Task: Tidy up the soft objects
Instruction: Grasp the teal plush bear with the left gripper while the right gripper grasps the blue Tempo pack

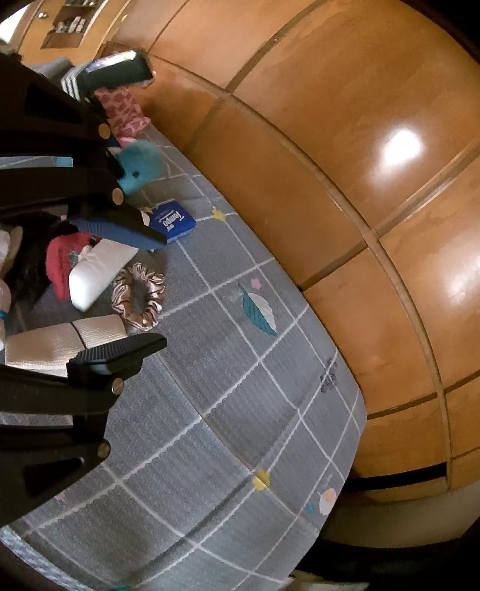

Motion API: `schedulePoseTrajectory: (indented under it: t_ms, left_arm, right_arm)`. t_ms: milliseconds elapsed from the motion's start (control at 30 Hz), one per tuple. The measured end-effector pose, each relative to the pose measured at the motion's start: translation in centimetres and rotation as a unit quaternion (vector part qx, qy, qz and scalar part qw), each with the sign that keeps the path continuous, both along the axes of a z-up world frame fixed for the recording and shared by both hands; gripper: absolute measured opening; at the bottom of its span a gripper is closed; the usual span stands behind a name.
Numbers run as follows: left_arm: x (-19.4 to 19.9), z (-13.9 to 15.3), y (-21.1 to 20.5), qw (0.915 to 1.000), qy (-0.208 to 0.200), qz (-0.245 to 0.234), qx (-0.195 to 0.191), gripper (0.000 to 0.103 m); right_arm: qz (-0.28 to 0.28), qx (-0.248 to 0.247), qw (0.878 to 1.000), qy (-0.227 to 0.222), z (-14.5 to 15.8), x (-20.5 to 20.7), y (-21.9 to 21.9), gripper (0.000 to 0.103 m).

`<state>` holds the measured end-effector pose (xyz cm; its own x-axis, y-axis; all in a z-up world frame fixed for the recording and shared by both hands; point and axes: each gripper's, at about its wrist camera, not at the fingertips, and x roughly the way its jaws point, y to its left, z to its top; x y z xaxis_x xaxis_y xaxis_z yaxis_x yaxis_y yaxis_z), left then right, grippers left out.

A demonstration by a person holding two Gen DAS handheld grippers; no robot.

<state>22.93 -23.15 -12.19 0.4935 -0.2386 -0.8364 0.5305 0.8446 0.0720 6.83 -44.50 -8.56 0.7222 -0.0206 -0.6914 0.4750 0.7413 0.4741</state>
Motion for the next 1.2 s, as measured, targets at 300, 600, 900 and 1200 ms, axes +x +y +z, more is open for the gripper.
schedulePoseTrajectory:
  t_ms: [300, 600, 900, 1200]
  left_arm:
    - [-8.3, 2.5, 5.1, 0.9978, 0.002, 0.021, -0.063, 0.035]
    - [-15.6, 0.1, 8.1, 0.9978, 0.014, 0.009, -0.064, 0.035]
    - [-16.0, -2.0, 9.0, 0.9968, 0.023, 0.011, -0.075, 0.034]
    - [-16.0, -2.4, 9.9, 0.9949, 0.021, 0.008, -0.098, 0.034]
  right_arm:
    - [0.009, 0.017, 1.000, 0.012, -0.6, 0.4, -0.1, 0.048]
    - [0.034, 0.022, 0.999, 0.032, -1.4, 1.0, 0.8, 0.048]
    - [0.154, -0.037, 0.987, 0.033, 0.7, 5.7, 5.9, 0.048]
    - [0.238, -0.148, 0.944, 0.173, -2.9, 16.4, 10.0, 0.063]
